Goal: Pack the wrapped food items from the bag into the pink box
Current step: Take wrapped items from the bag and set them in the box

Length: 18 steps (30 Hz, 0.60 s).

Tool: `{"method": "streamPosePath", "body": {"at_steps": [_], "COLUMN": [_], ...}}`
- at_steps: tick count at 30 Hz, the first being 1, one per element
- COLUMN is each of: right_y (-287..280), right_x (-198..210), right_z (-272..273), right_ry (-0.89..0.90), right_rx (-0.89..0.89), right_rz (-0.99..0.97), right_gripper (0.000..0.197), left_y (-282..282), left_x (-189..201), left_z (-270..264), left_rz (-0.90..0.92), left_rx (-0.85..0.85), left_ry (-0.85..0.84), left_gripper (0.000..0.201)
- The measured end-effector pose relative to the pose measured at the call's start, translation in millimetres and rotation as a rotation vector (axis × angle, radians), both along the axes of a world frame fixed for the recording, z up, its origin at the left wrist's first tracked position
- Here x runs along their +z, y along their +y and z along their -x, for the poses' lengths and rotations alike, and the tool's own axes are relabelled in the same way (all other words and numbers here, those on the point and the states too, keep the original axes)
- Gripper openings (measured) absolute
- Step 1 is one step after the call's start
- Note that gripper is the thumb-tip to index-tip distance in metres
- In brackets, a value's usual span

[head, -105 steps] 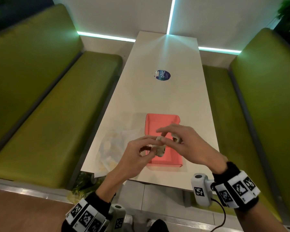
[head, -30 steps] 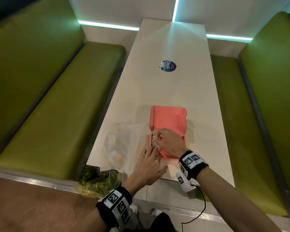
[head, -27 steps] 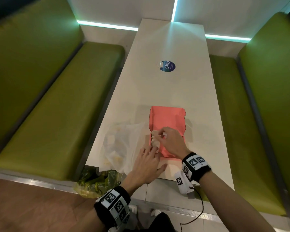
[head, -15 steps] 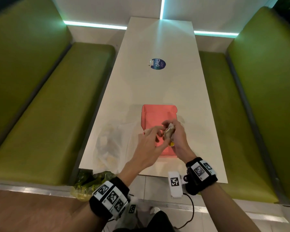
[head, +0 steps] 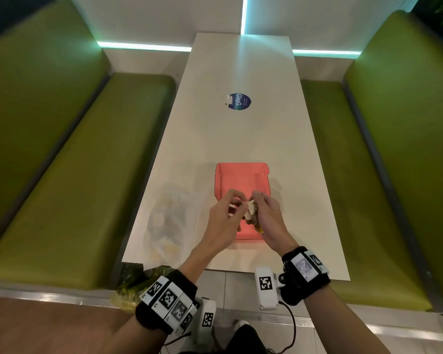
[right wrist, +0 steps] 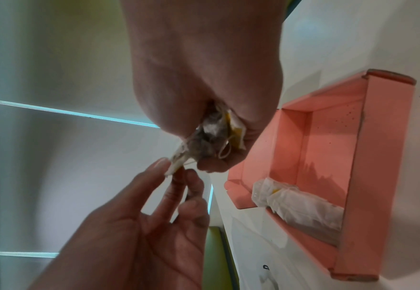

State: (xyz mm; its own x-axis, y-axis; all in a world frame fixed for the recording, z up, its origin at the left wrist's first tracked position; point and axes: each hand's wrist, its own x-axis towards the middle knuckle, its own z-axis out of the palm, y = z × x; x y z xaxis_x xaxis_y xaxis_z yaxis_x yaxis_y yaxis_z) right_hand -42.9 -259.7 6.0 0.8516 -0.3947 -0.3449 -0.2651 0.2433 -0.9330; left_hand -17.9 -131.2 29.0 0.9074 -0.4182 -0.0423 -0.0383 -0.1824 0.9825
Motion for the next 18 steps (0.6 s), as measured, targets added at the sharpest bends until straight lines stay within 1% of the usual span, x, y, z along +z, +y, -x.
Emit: {"method": "streamPosePath", "body": {"at_steps": [3, 8, 11, 15, 18], "right_y": [-1.4, -7.4, -11.6, -12.8, -12.2], "right_x": [-0.9, -4.0, -1.1, 3.6, 5.4], "right_z": [-1.5, -3.3, -1.7, -0.3, -0.7], "right_ry": [0.006, 0.009, 0.014, -0.004, 0.007], "right_rx": [-0.027, -0.095, -0.128, -0.105, -0.092], "right_rz": [0.019, 0.025, 0.002, -0.004, -0.017], "right_gripper": [0.032, 0.032, 0.033, 0.033, 0.033], "left_y": [5.6, 12.3, 14.7, 15.3, 15.3], "left_x": [3.4, 11.8, 16.3, 18.1, 19.1], "left_z": [-2.9, -4.9, -6.8, -7.4, -7.5], "left_rz": [0.02, 0.0, 0.022, 0.046, 0.091], "left_rx": [-0.036, -0.035, -0.027, 0.0, 0.016], "left_ry": [0.059, 0.06, 0.085, 0.113, 0.187], "left_gripper": [0.01, 0.016, 0.017, 0.015, 0.014]}}
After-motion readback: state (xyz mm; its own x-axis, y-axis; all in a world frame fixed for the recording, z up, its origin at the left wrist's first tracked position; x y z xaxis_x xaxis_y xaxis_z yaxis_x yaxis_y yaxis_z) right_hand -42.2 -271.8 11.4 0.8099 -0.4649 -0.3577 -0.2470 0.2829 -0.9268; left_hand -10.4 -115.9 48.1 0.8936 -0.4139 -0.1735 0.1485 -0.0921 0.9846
